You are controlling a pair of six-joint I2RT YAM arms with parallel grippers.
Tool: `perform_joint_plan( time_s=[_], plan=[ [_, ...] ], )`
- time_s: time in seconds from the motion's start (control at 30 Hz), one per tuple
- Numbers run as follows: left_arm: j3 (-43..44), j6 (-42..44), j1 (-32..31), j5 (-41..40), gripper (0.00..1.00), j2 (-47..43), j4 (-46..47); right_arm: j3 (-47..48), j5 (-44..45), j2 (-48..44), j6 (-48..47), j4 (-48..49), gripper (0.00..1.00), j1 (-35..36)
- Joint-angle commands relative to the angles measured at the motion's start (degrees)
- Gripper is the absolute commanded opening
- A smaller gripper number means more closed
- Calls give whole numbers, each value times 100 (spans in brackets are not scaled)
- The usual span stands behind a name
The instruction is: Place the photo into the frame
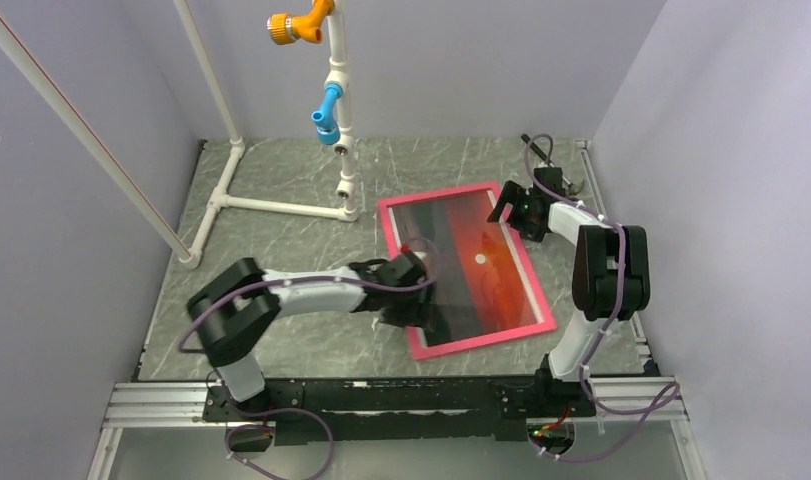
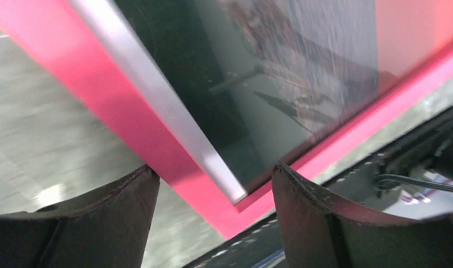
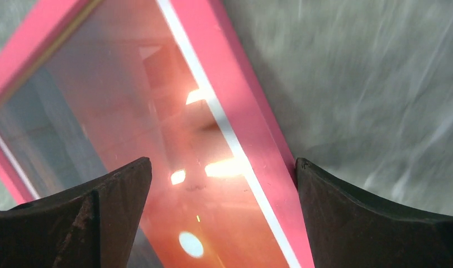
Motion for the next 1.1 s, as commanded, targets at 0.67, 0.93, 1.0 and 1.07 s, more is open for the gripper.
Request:
perform_joint_plan(
  time_s=[0.67, 0.93, 1.0, 1.07],
  plan=[
    [1504, 666, -975, -349, 99, 482, 262, 1334, 353, -129, -307, -1244, 100, 290],
    [1394, 1696, -489, -1076, 99, -176, -435, 68, 406, -1702, -62, -1279, 100, 254],
    [1416, 1932, -257, -1162, 99, -211, -435, -358, 409, -2097, 7, -1329, 100, 207],
    [1546, 2235, -49, -1326, 99, -176, -457, -776, 460, -2504, 72, -1393, 100, 126]
  ],
)
